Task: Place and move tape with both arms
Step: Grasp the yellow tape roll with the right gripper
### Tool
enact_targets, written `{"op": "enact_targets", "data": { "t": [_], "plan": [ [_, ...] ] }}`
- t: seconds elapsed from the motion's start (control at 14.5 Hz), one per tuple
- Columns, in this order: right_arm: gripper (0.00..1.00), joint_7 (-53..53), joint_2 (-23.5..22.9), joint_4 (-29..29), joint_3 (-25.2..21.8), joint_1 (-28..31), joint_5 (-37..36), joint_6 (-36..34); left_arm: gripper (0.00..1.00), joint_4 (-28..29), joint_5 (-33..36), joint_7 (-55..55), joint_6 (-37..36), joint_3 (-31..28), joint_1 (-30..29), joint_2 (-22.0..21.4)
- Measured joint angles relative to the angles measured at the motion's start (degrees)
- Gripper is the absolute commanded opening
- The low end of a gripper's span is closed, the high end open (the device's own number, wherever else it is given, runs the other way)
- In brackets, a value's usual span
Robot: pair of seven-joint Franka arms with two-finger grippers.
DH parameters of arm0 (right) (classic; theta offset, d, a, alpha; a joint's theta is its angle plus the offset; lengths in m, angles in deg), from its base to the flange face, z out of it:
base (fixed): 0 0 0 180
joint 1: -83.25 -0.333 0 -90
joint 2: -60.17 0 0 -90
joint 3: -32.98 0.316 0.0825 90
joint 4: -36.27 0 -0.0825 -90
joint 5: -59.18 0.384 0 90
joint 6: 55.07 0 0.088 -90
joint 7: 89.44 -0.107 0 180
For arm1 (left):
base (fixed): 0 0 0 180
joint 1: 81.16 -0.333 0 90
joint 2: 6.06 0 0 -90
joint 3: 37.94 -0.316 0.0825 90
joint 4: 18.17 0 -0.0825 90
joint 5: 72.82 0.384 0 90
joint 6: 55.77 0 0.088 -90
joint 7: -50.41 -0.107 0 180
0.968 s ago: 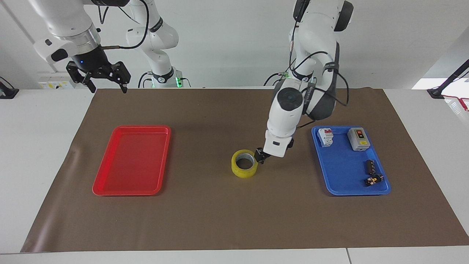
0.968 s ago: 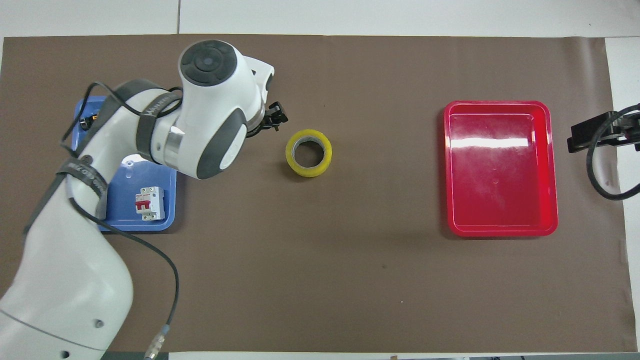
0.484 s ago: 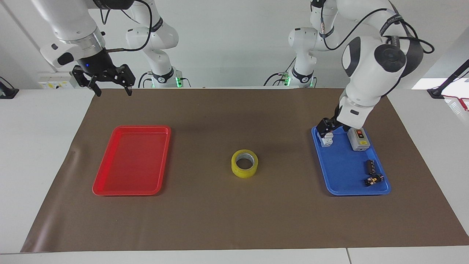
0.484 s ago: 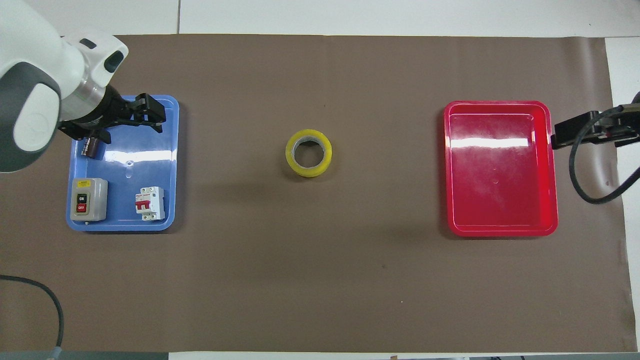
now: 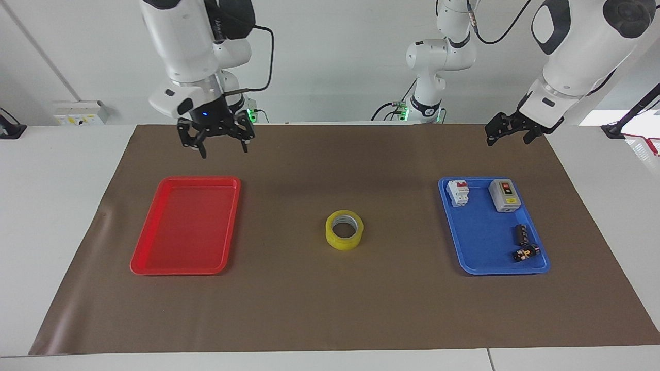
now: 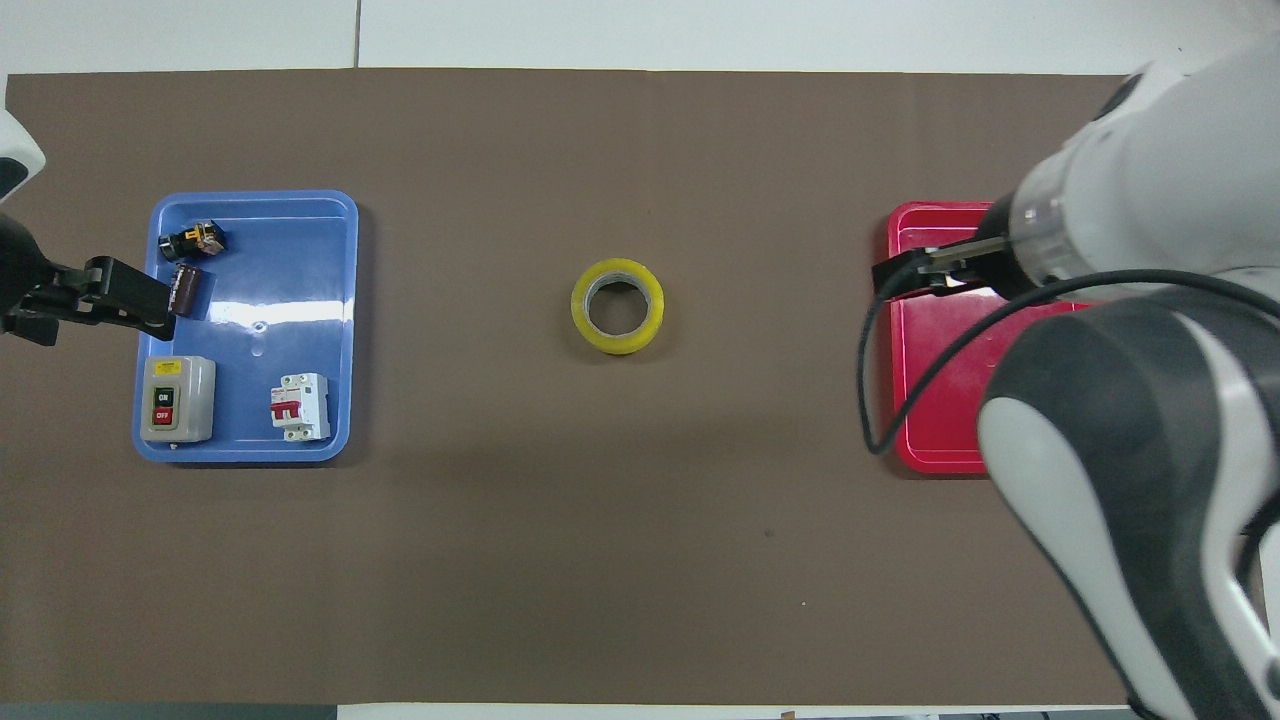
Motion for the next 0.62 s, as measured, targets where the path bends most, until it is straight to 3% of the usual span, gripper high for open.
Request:
{"op": "enact_targets", "data": {
  "t": [0.21,0.62],
  "plan": [
    [1.0,-9.4,-8.9,1.0,0.1,-6.8,-1.4,9.3,1.0,0.1,0.0,-0.1,-2.5,0.7,0.1,-1.1],
    [1.0,-20.7,-25.1,7.5,0.0,-13.3,-6.0,18.6,1.0,0.1,-0.1,-2.0,-3.1,0.9,-0.9,-1.7]
  ]
}}
